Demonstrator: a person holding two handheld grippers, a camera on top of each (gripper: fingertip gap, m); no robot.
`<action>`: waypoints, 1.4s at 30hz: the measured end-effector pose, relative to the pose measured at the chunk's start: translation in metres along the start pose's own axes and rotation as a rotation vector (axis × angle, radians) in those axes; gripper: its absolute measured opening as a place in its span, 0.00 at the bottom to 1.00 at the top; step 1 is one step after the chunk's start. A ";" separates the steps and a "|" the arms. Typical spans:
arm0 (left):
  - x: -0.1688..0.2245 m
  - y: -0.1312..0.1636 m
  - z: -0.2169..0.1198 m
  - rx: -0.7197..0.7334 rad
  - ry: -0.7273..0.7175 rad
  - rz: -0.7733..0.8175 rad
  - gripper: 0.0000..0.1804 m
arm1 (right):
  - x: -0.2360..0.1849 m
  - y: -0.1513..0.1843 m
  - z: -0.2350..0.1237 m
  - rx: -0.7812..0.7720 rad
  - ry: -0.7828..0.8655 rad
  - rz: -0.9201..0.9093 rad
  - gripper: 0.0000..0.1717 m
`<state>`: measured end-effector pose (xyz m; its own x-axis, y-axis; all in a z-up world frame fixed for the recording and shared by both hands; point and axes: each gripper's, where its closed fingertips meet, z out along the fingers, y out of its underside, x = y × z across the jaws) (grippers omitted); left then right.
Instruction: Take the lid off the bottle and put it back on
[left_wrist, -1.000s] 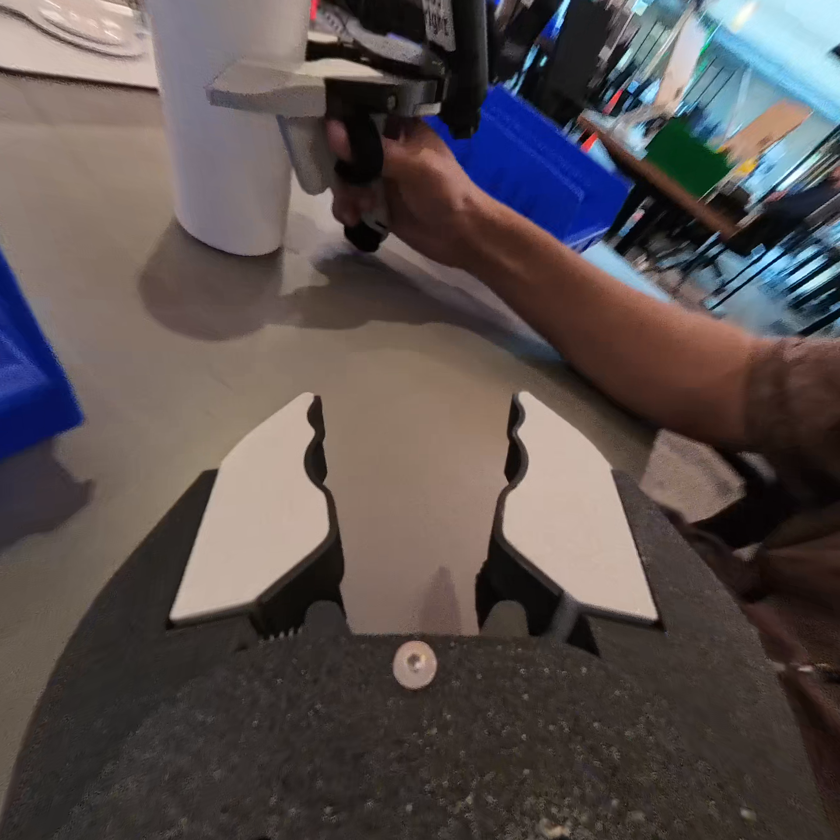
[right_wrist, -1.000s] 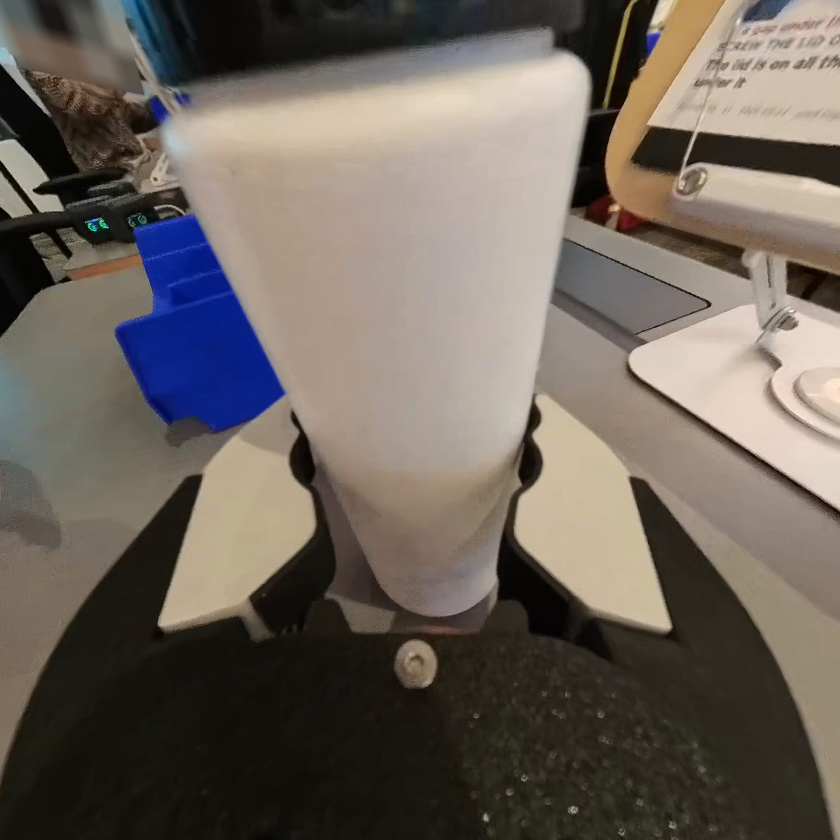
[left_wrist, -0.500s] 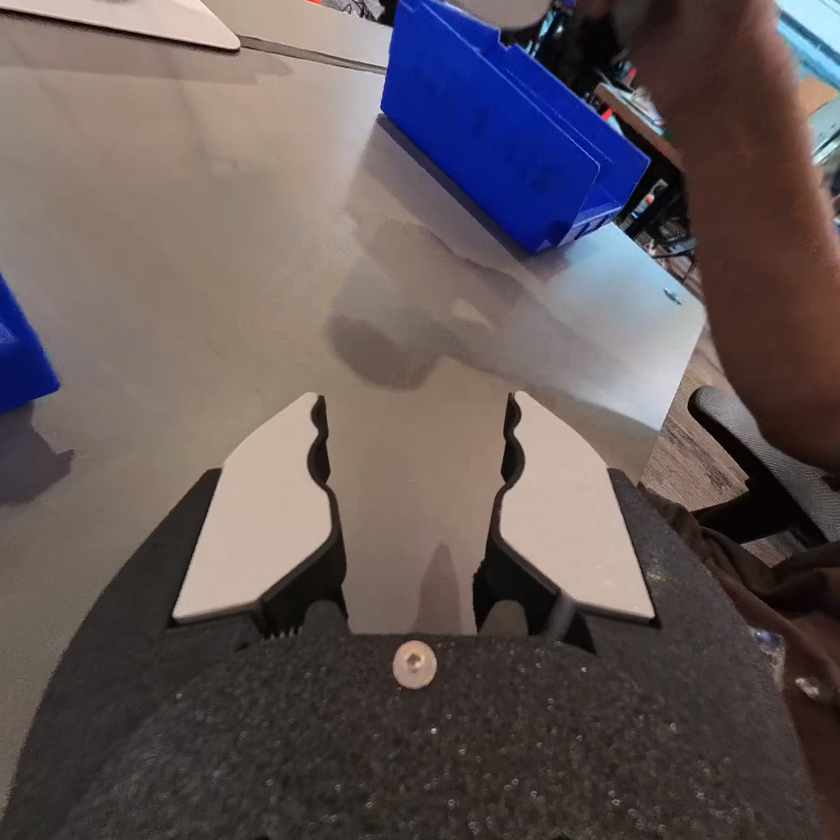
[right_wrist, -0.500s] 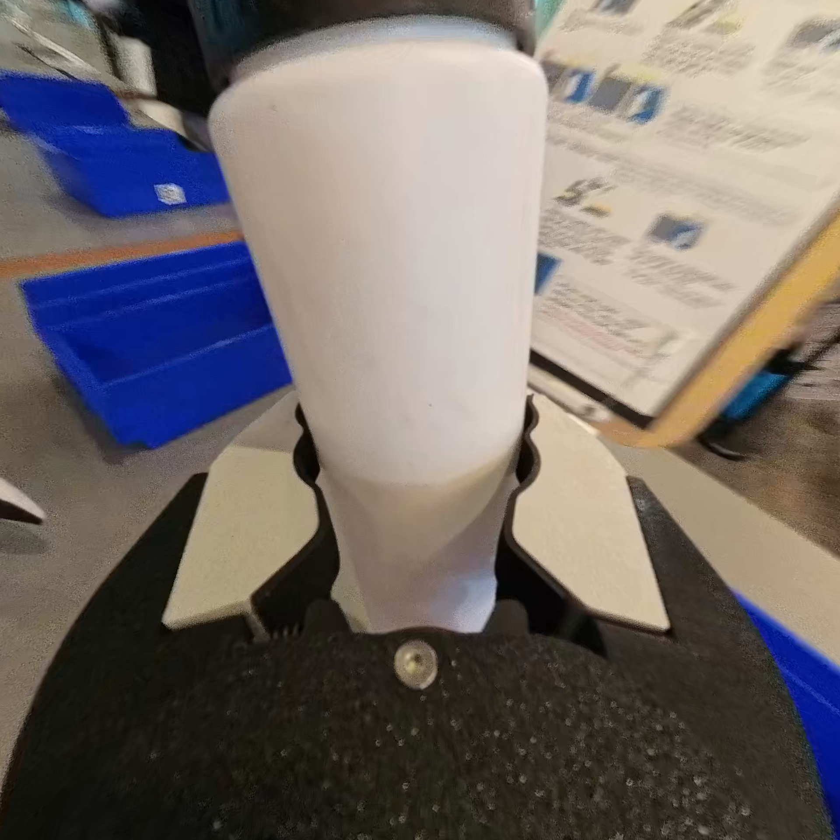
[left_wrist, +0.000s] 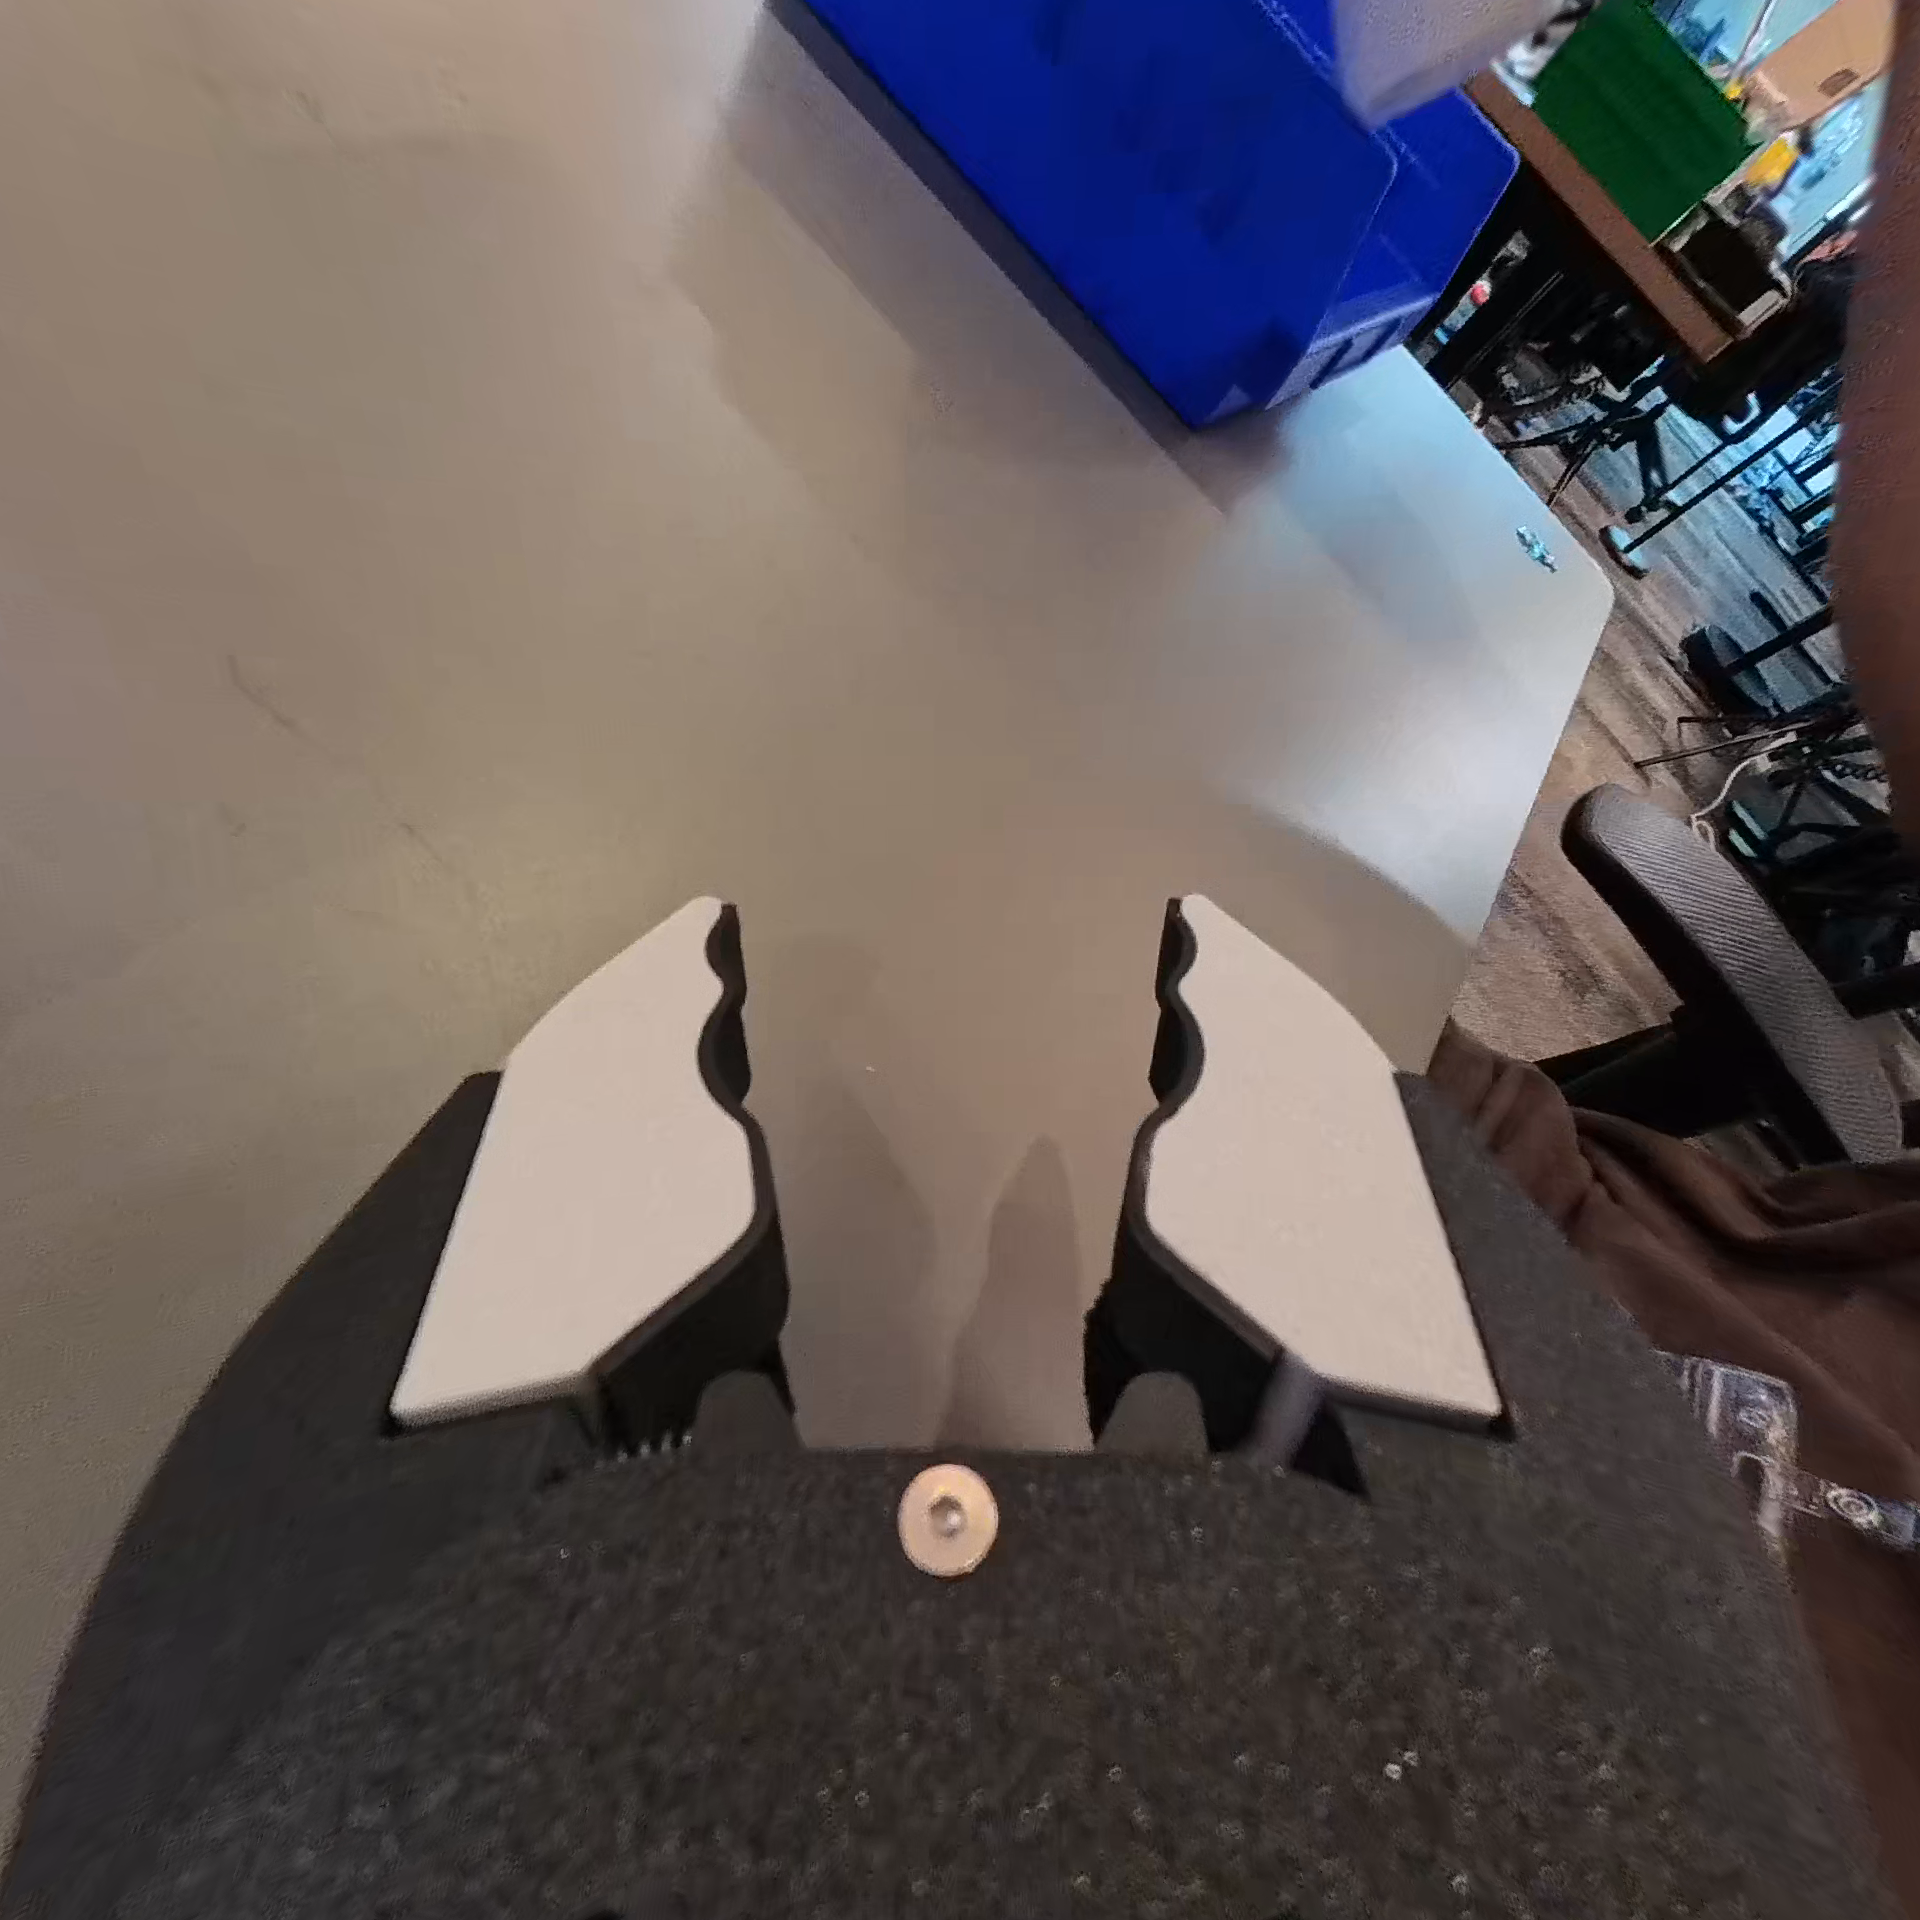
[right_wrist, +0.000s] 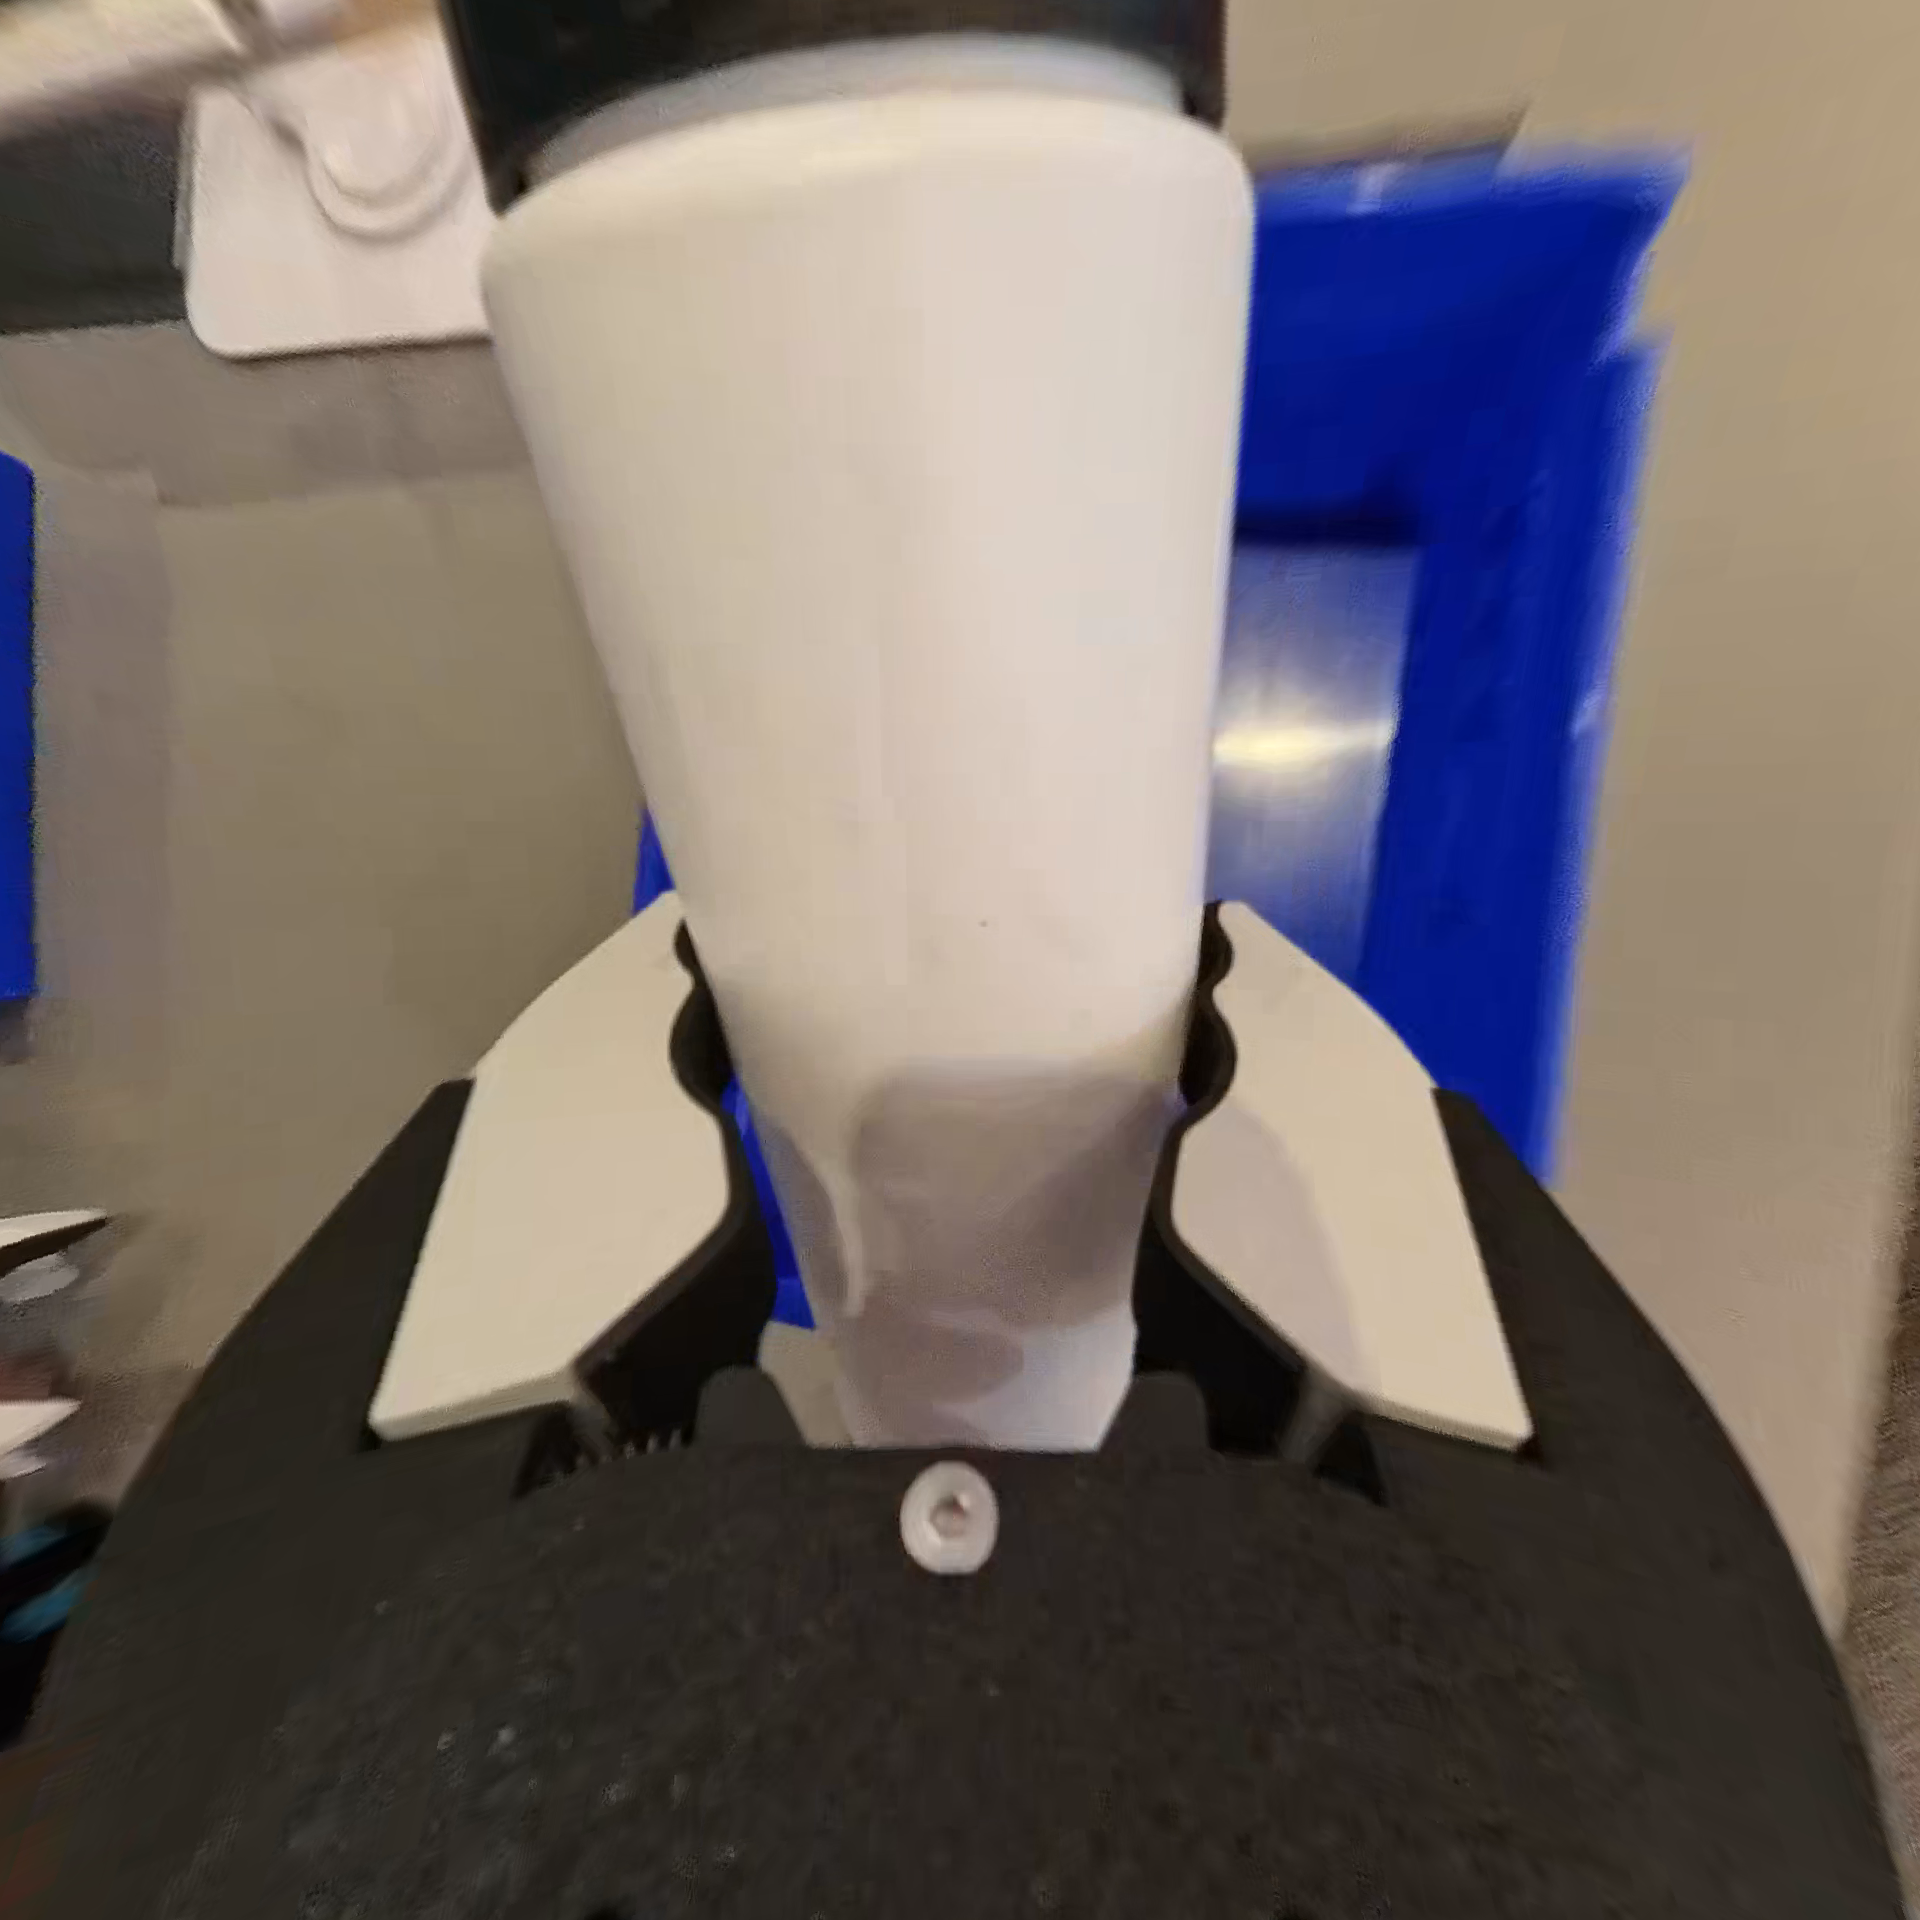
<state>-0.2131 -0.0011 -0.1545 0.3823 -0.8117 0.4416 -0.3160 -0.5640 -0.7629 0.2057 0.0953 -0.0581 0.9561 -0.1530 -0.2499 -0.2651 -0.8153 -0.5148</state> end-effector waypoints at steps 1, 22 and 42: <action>0.000 0.000 0.001 -0.003 0.010 -0.009 0.42 | 0.002 0.010 0.015 -0.057 -0.032 0.045 0.51; -0.022 -0.037 -0.043 0.243 -0.343 0.237 0.45 | 0.009 0.029 0.066 -0.151 -0.087 0.113 0.53; -0.036 -0.004 -0.138 0.465 -0.593 0.080 0.35 | -0.031 0.169 -0.047 0.747 0.465 -0.673 0.32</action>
<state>-0.3453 0.0094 -0.1022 0.8182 -0.5554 0.1483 -0.0144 -0.2777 -0.9606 0.1375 -0.0641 -0.0986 0.8451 -0.1278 0.5190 0.4678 -0.2930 -0.8338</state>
